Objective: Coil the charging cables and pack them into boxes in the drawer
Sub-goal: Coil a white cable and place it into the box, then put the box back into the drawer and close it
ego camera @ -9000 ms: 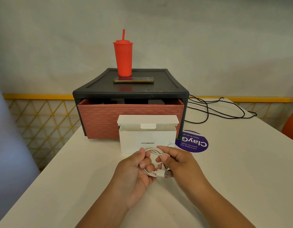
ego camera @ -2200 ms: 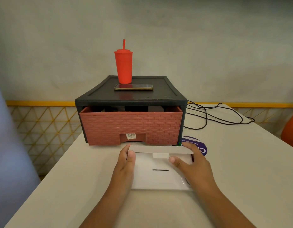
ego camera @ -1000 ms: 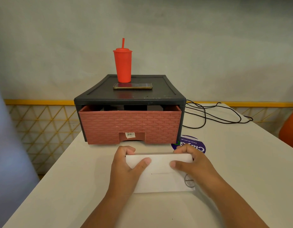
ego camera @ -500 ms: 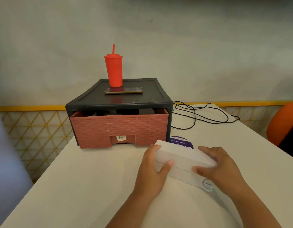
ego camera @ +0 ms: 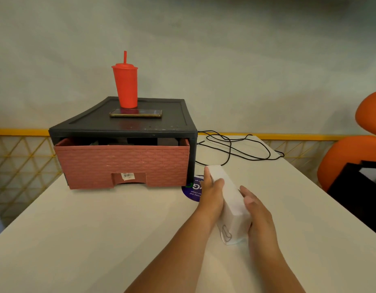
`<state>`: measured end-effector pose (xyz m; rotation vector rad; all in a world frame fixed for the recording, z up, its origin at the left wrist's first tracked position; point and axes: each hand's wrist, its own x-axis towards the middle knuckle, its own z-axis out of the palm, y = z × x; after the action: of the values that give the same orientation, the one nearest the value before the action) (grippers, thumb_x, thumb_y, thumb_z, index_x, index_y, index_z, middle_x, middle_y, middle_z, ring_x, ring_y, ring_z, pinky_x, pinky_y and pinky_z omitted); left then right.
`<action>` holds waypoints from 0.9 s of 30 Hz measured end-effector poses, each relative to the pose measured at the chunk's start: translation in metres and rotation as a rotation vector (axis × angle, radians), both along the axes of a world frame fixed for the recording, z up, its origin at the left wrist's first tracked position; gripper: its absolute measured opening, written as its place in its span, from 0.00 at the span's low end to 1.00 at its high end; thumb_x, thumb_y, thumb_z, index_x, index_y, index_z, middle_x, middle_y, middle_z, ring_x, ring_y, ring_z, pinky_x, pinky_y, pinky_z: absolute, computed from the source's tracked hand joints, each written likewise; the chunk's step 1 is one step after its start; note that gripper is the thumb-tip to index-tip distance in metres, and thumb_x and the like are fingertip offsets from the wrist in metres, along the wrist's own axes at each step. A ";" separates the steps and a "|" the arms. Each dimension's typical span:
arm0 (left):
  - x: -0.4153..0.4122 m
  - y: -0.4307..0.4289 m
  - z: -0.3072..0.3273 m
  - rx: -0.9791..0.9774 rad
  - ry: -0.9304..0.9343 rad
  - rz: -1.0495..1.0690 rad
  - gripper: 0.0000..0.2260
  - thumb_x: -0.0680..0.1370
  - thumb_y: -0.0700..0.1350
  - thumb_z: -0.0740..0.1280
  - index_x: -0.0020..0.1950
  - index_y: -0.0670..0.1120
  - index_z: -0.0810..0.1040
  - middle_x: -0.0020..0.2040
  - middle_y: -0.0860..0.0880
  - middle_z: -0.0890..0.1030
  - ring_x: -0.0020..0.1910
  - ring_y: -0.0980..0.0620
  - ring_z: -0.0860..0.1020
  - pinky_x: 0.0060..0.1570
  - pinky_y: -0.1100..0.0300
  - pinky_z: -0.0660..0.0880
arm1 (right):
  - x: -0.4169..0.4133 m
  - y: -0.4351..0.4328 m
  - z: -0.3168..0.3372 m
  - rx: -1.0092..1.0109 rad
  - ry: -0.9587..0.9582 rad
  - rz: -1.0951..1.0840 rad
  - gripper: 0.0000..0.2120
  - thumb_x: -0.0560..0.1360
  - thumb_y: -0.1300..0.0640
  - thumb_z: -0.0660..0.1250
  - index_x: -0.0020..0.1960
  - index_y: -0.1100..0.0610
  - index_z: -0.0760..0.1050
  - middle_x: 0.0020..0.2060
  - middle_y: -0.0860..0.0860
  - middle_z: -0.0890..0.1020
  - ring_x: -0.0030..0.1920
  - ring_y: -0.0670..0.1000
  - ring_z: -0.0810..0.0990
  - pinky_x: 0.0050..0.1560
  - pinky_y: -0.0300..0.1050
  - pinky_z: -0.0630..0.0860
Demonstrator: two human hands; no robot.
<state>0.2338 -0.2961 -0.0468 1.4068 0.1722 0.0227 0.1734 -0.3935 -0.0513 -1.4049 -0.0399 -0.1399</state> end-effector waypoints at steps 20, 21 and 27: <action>-0.029 0.092 0.028 -0.357 0.122 0.544 0.19 0.79 0.53 0.61 0.67 0.47 0.68 0.57 0.46 0.75 0.54 0.50 0.74 0.59 0.54 0.71 | 0.013 -0.017 0.001 0.105 0.155 0.052 0.20 0.79 0.46 0.52 0.66 0.51 0.71 0.64 0.45 0.74 0.66 0.47 0.70 0.67 0.49 0.64; -0.031 0.105 0.032 -0.435 0.131 0.597 0.22 0.79 0.54 0.61 0.69 0.45 0.67 0.61 0.45 0.74 0.58 0.49 0.73 0.63 0.54 0.69 | 0.013 -0.017 0.002 0.097 0.156 0.056 0.20 0.79 0.46 0.52 0.66 0.51 0.71 0.64 0.46 0.74 0.66 0.48 0.70 0.66 0.49 0.65; -0.026 0.160 0.043 -0.796 0.046 0.581 0.34 0.76 0.58 0.64 0.73 0.39 0.58 0.70 0.40 0.67 0.68 0.45 0.68 0.67 0.53 0.67 | 0.009 -0.015 0.012 -0.083 0.051 -0.012 0.15 0.76 0.50 0.61 0.62 0.49 0.73 0.63 0.47 0.75 0.65 0.49 0.71 0.66 0.50 0.66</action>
<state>0.2082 -0.1361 -0.0043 0.5303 0.5580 0.3639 0.1826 -0.4082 -0.0392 -1.4913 0.0056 -0.1133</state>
